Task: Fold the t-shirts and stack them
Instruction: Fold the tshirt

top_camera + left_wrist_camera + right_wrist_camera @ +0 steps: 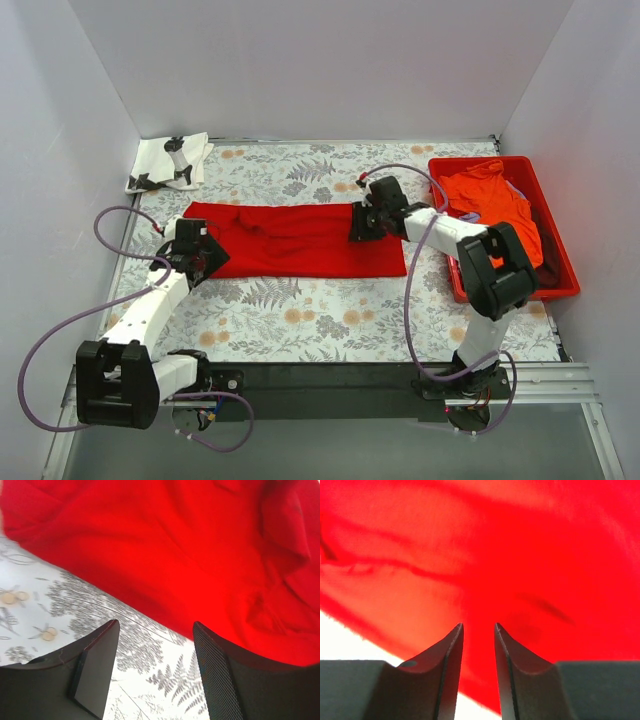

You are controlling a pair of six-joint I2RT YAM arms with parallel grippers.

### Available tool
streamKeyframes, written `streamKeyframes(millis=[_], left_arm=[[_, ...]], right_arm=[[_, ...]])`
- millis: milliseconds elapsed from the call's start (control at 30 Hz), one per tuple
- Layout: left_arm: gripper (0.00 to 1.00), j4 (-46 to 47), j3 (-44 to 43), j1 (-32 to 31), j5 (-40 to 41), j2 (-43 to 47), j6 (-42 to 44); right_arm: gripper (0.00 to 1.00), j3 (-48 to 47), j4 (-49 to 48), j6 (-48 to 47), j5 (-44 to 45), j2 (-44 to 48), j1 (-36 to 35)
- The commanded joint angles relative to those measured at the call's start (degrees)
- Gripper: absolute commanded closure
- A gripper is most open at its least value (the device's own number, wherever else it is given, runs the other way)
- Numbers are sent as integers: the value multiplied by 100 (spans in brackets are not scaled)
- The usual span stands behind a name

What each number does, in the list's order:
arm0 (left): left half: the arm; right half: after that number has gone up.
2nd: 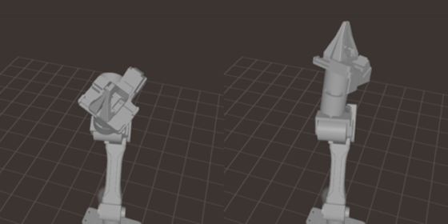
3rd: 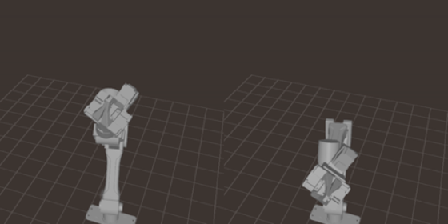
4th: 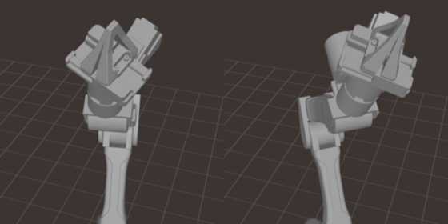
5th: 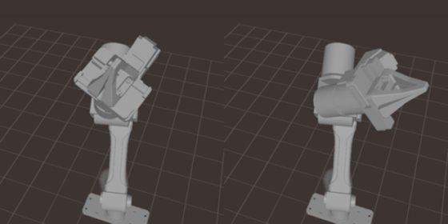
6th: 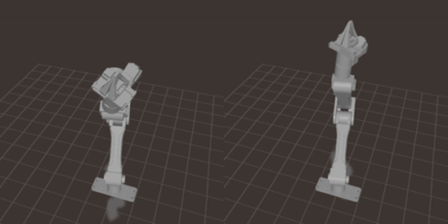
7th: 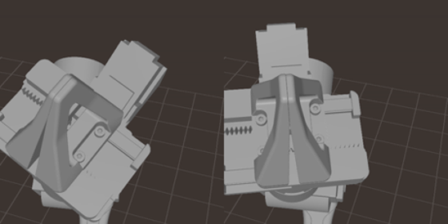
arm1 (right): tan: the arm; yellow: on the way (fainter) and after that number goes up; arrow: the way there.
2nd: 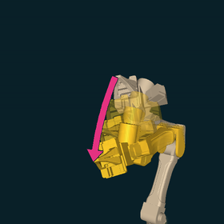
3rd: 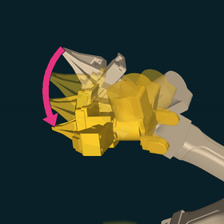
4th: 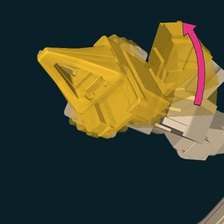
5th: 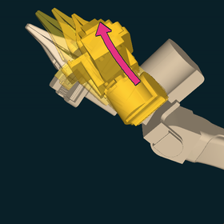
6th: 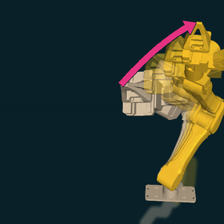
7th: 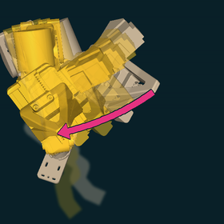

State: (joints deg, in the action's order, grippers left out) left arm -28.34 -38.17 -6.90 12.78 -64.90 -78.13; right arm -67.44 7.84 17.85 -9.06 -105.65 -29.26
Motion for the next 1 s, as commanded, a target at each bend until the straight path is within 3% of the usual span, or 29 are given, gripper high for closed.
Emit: streamKeyframes(millis=[0,200,533,733,967], left_arm=[[40,-128,-6,486,94,153,-351],[39,-339,-146,1164,217,-171,-791],[36,196,-252,2042,6,-971,-915],[36,469,-410,2131,-144,-1103,-853],[46,496,-454,2175,-109,-1551,-818]], right_arm=[[62,746,-36,87,-324,772,87],[56,1838,-274,237,-315,1520,332],[49,2279,-581,316,-606,1960,763],[50,2455,-643,263,-711,2057,886],[50,2982,-896,395,-834,1978,1194]])
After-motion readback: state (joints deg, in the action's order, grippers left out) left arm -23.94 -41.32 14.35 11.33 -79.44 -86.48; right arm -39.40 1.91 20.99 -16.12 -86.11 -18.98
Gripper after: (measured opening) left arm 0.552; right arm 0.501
